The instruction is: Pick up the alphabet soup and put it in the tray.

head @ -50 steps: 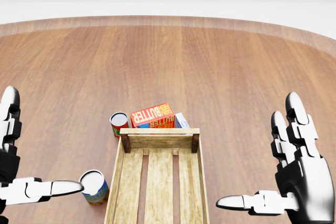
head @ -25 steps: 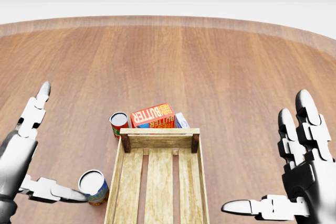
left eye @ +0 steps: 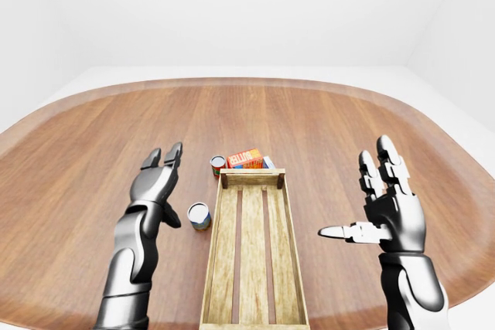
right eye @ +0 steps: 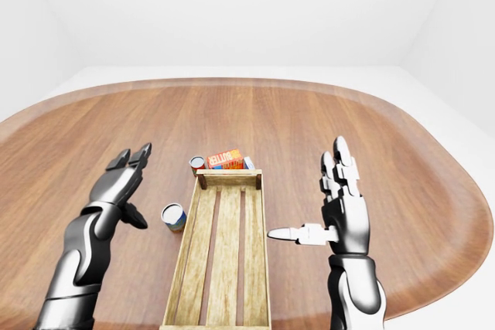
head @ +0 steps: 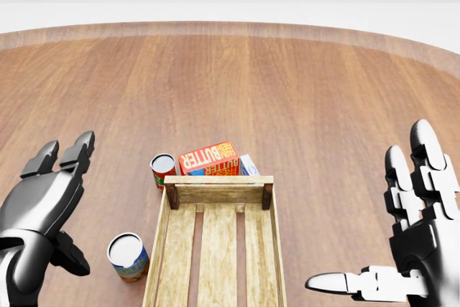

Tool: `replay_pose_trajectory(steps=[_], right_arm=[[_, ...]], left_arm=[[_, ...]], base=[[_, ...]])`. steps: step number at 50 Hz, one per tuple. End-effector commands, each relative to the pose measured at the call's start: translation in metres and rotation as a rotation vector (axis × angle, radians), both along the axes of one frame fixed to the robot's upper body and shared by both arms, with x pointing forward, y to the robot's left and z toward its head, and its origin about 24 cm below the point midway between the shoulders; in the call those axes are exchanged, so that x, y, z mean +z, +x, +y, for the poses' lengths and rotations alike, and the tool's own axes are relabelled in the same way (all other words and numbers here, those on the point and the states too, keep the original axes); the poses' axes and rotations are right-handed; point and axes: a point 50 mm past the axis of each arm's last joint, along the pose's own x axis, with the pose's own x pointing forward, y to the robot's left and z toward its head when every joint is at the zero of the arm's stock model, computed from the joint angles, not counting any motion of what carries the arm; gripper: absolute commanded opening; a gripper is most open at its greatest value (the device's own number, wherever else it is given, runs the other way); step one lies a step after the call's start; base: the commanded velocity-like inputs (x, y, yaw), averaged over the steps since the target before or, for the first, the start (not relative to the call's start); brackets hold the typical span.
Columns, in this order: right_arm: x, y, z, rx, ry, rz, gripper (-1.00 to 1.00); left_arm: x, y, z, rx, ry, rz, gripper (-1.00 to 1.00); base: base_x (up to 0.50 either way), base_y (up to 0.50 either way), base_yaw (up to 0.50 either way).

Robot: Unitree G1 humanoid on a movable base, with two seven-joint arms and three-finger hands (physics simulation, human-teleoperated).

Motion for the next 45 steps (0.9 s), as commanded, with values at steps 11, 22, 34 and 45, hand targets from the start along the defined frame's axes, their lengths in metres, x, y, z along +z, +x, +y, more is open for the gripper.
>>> replay_pose_trajectory(steps=[11,22,34,45], right_arm=[[0.002,-0.001,-0.002,-0.012,0.005,-0.009,1.00],[0.001,0.000,-0.002,-0.015,0.001,-0.003,1.00],[0.001,-0.001,-0.004,-0.029,0.001,-0.005,1.00],[0.001,0.000,-0.004,-0.029,0.000,-0.004,1.00]], left_arm=[[-0.014,0.027,-0.014,-0.105,0.218,0.131,1.00],[-0.029,0.027,-0.017,-0.138,0.230,0.189,1.00],[-0.052,0.026,-0.017,-0.145,0.189,0.269,1.00],[-0.063,0.030,-0.017,-0.154,0.140,0.302,1.00]], base=[[0.00,0.00,0.00],[0.00,0.00,0.00],[0.00,0.00,0.00],[0.00,0.00,0.00]])
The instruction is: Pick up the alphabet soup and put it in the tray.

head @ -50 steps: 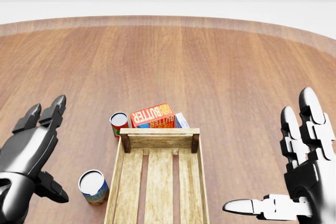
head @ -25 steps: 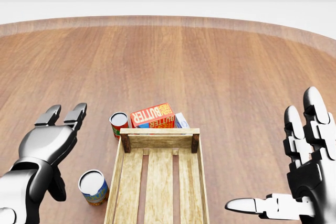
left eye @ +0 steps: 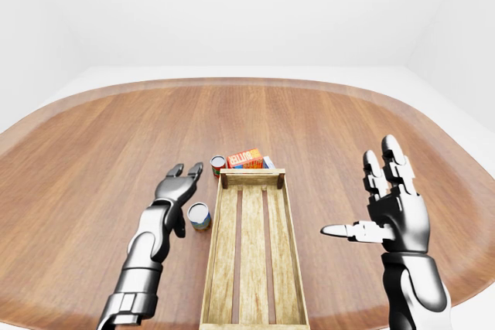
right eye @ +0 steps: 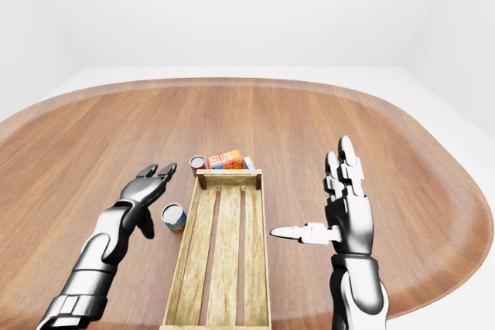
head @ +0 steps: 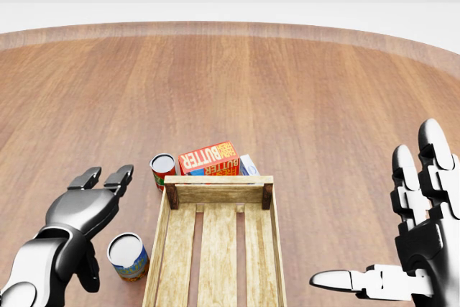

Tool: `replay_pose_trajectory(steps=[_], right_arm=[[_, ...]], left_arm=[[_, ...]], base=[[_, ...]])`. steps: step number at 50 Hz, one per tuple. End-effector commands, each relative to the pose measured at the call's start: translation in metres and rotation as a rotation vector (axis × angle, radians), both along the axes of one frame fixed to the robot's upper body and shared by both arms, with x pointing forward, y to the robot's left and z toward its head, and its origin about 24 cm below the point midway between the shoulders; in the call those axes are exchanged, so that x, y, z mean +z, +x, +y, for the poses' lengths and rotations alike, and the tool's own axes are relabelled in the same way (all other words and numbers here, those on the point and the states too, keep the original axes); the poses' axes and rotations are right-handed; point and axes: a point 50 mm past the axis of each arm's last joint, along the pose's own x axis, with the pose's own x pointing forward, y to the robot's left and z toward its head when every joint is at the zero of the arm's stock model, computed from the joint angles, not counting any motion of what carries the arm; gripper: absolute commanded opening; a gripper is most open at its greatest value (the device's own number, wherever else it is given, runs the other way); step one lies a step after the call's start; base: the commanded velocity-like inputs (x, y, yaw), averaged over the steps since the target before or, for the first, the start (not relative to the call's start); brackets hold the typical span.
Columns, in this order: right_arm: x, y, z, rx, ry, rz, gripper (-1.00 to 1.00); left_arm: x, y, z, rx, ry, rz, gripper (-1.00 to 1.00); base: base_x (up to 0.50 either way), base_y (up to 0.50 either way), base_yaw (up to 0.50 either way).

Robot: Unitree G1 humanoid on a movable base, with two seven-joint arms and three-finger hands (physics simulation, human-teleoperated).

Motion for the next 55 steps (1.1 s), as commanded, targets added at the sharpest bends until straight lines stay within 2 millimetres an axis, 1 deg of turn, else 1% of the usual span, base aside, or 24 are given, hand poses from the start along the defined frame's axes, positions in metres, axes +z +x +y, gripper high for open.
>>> replay_pose_trajectory(steps=[1,8,12,17,31,37,42,48,55], right_arm=[[0.000,0.000,0.000,-0.003,0.000,0.001,1.00],[0.000,0.000,-0.001,-0.005,0.001,0.000,1.00],[-0.001,0.000,-0.001,-0.006,0.003,0.003,1.00],[-0.001,0.001,0.000,-0.004,0.001,0.003,1.00],[-0.001,0.002,0.002,0.000,-0.001,0.006,1.00],[-0.001,0.002,0.001,0.000,0.000,0.006,1.00],[0.000,0.001,0.001,-0.002,-0.001,0.002,1.00],[-0.001,0.001,0.002,-0.001,-0.001,0.005,1.00],[-0.001,0.001,0.001,-0.002,0.000,0.007,1.00]], left_arm=[[-0.014,0.003,0.001,0.004,-0.030,0.045,1.00],[-0.023,0.010,0.002,0.023,-0.052,0.066,1.00],[-0.027,0.009,0.003,0.023,-0.044,0.076,1.00],[-0.026,0.011,0.005,0.027,-0.048,0.082,1.00],[-0.041,0.017,-0.002,0.023,-0.100,0.115,1.00],[-0.043,0.015,-0.004,0.021,-0.108,0.117,1.00],[-0.050,0.017,-0.003,0.045,-0.118,0.136,1.00],[-0.053,0.015,-0.005,0.040,-0.120,0.146,1.00],[-0.057,0.013,-0.003,0.052,-0.126,0.159,1.00]], base=[[0.00,0.00,0.00],[0.00,0.00,0.00],[0.00,0.00,0.00],[0.00,0.00,0.00],[0.00,0.00,0.00],[0.00,0.00,0.00],[0.00,0.00,0.00],[0.00,0.00,0.00],[0.00,0.00,0.00]])
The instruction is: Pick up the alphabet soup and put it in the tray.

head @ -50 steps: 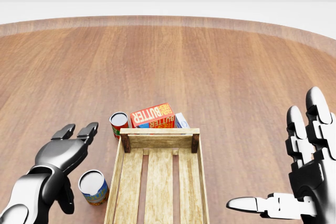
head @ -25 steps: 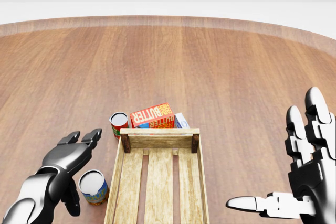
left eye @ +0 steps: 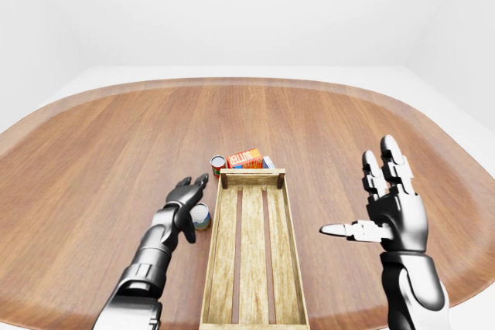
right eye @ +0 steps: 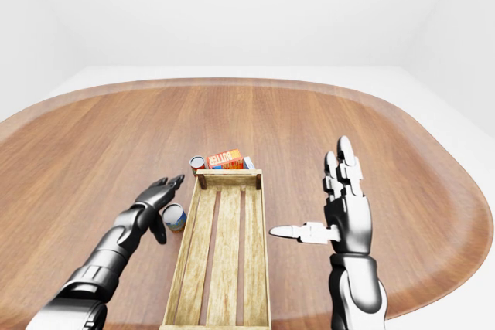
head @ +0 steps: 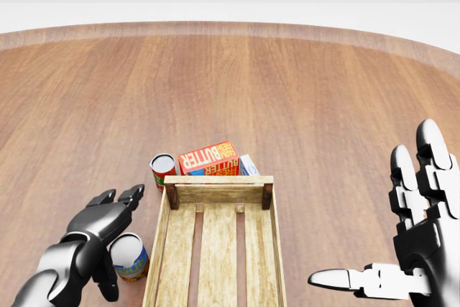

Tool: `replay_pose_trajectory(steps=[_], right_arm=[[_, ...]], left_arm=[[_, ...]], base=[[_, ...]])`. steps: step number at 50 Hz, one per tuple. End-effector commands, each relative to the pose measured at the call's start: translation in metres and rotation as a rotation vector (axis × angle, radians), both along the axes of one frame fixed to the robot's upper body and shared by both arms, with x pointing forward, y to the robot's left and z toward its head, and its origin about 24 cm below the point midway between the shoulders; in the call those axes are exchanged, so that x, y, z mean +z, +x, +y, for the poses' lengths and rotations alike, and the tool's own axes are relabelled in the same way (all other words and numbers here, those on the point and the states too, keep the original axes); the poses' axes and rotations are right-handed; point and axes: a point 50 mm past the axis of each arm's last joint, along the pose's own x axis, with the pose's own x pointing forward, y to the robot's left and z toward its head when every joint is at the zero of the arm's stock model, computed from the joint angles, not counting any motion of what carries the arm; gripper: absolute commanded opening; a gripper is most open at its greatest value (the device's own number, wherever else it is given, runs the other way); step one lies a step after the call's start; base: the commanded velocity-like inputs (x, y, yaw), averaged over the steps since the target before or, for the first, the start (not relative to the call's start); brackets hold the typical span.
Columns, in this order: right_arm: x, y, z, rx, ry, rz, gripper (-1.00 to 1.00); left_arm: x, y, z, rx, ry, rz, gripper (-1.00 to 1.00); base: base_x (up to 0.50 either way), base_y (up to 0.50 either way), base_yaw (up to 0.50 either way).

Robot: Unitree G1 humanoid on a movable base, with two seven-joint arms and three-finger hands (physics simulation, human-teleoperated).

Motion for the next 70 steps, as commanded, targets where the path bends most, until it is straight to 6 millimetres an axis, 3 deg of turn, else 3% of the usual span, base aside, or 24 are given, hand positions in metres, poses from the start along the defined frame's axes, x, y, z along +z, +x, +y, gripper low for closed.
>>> replay_pose_trajectory(steps=[1,49,50,51,52,53,70], right_arm=[[-0.001,0.000,0.001,0.001,0.000,0.003,1.00],[-0.003,0.004,0.002,0.005,-0.002,0.014,1.00],[-0.003,0.004,0.002,0.004,-0.002,0.013,1.00],[-0.003,0.004,0.002,0.004,-0.002,0.013,1.00],[-0.003,0.004,0.002,0.004,-0.003,0.013,1.00],[-0.003,0.004,0.002,0.004,-0.002,0.015,1.00],[-0.004,0.003,0.003,0.006,-0.003,0.017,1.00]], left_arm=[[-0.008,-0.002,0.001,0.016,-0.008,0.022,1.00],[-0.018,-0.001,0.001,0.058,-0.035,0.068,0.99],[-0.020,-0.002,0.000,0.064,-0.054,0.093,0.70],[-0.020,-0.003,-0.001,0.071,-0.073,0.103,0.02],[-0.020,-0.003,0.000,0.071,-0.072,0.095,-0.90],[-0.020,-0.004,-0.001,0.070,-0.081,0.100,-1.00],[-0.022,-0.007,0.004,0.082,-0.076,0.102,-1.00]], base=[[0.00,0.00,0.00],[0.00,0.00,0.00],[0.00,0.00,0.00],[0.00,0.00,0.00],[0.00,0.00,0.00],[0.00,0.00,0.00],[0.00,0.00,0.00]])
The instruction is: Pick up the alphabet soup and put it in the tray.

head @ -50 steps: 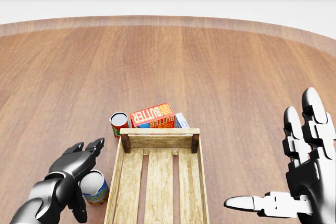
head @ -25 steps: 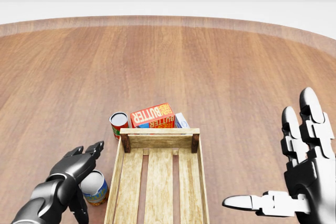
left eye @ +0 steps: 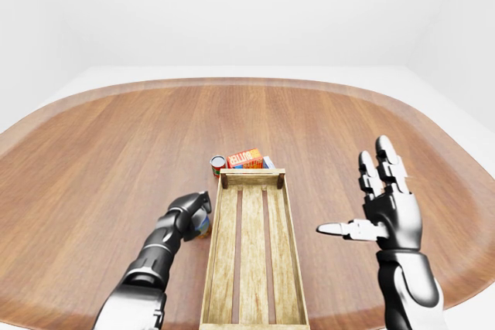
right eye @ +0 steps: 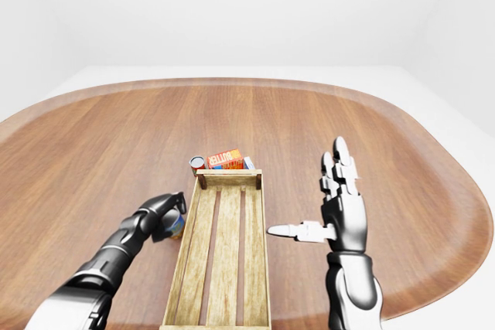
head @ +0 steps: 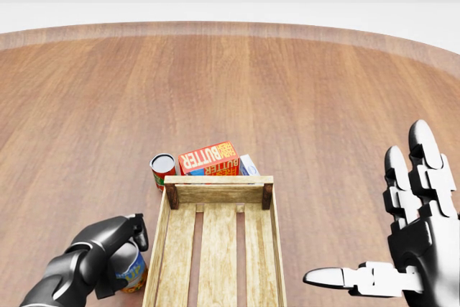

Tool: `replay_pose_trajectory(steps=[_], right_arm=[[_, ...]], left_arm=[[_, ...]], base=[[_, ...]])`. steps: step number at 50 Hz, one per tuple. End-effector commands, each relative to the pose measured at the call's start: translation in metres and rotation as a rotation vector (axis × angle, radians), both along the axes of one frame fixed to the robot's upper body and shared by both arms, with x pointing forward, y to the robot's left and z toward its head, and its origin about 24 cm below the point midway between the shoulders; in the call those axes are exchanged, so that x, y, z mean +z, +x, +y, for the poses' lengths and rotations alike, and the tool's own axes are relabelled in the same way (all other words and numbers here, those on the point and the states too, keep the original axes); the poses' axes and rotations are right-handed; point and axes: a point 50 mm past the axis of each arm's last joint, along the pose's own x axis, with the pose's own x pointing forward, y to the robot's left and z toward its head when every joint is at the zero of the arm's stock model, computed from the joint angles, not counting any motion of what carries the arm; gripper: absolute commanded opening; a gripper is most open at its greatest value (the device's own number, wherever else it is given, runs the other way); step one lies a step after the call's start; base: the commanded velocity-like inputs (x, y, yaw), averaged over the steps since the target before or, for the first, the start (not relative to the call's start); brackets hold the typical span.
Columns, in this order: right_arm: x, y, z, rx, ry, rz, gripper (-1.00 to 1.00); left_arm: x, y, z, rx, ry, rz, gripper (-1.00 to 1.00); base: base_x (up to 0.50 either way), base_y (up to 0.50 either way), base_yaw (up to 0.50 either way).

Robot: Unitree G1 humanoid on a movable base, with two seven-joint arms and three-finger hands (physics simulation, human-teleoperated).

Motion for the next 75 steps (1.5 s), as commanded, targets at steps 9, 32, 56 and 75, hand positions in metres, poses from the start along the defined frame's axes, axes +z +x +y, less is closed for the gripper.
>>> replay_pose_trajectory(steps=[9,32,56,75], right_arm=[[0.000,-0.001,-0.001,-0.002,0.001,0.001,1.00],[-0.001,0.001,-0.001,-0.001,0.001,0.003,1.00],[0.001,0.001,0.000,0.000,0.000,-0.004,1.00],[0.002,0.000,-0.002,-0.002,0.003,-0.009,1.00]], left_arm=[[0.014,-0.002,0.020,0.015,0.005,-0.034,-1.00],[0.112,-0.001,0.058,0.078,-0.073,-0.268,-1.00],[0.231,-0.051,-0.021,-0.184,-0.055,-0.697,-1.00],[0.214,-0.044,-0.100,-0.377,-0.031,-0.646,-1.00]], base=[[0.00,0.00,0.00],[0.00,0.00,0.00],[0.00,0.00,0.00],[0.00,0.00,0.00]])
